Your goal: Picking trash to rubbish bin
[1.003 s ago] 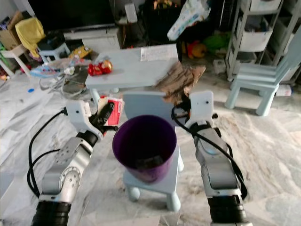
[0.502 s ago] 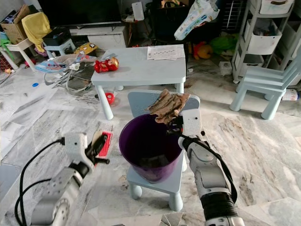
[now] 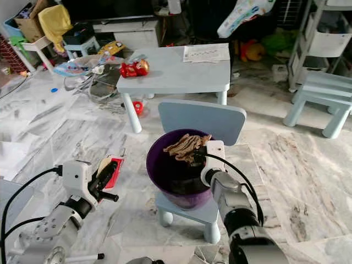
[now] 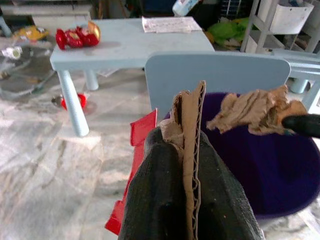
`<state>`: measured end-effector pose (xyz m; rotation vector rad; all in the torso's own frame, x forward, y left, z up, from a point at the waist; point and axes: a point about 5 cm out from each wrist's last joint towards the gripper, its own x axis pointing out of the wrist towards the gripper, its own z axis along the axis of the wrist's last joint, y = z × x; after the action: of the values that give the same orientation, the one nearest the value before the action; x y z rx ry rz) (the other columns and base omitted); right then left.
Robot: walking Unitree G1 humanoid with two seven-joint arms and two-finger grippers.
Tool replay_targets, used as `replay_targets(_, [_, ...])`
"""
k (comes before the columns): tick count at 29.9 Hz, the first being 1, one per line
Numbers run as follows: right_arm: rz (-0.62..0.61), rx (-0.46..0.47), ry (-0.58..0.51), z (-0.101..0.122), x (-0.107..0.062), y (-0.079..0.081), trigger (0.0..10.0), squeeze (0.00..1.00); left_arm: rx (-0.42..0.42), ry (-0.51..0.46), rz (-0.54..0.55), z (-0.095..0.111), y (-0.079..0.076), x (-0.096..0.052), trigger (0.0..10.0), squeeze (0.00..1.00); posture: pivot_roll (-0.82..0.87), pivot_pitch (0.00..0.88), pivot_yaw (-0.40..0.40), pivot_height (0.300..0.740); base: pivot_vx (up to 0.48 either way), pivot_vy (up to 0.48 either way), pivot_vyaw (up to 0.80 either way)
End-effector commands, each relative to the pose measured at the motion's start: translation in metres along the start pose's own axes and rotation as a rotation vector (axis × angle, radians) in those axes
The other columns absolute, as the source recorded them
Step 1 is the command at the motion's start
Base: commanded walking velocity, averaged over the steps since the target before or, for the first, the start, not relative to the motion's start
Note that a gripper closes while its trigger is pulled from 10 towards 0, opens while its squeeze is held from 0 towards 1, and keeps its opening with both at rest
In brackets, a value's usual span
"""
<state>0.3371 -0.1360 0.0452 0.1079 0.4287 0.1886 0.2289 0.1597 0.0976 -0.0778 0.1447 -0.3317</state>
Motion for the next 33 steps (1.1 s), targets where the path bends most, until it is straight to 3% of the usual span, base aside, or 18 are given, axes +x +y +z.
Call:
replay_targets(1, [-0.035,0.026,0.014,-0.003,0.000,-0.003,10.0,1.00,0.005,0.013,-0.005,0.002,0.004,-0.005,10.0,0.00,0.13,0.126,0.130,0.740,0.000,0.000,0.00])
replay_targets(11, [-0.076,0.085,0.024,-0.006,0.002,-0.004,10.0,1.00,0.013,0.036,-0.015,0.002,0.004,-0.001,10.0,0.00,0.13,0.114,0.138,0.740,0.000,0.000,0.00])
replay_targets(14, [-0.087,0.050,0.006,-0.001,0.003,-0.004,10.0,1.00,0.011,0.037,-0.018,0.002,0.004,0.002,10.0,0.00,0.11,0.112,0.138,0.740,0.000,0.000,0.00])
replay_targets(22, [-0.122,-0.009,-0.093,0.015,0.001,-0.011,10.0,1.00,-0.019,-0.005,-0.041,0.007,0.003,0.025,10.0,0.00,0.05,0.107,0.132,0.740,0.000,0.000,0.00])
replay_targets(26, [-0.072,-0.001,-0.130,0.016,-0.005,-0.007,10.0,1.00,-0.028,-0.012,-0.078,0.008,-0.003,0.041,10.0,0.00,-0.02,0.107,0.132,0.740,0.000,0.000,0.00])
replay_targets(32, [0.046,-0.017,-0.099,0.009,-0.036,0.005,10.0,1.00,-0.040,-0.004,-0.156,0.004,-0.017,0.068,10.0,0.00,-0.12,0.116,0.139,0.740,0.000,0.000,0.00])
replay_targets(33, [0.105,-0.033,-0.073,0.007,-0.054,0.011,10.0,0.83,-0.054,0.003,-0.191,0.001,-0.025,0.078,10.0,0.00,-0.15,0.120,0.141,0.740,0.000,0.000,0.00])
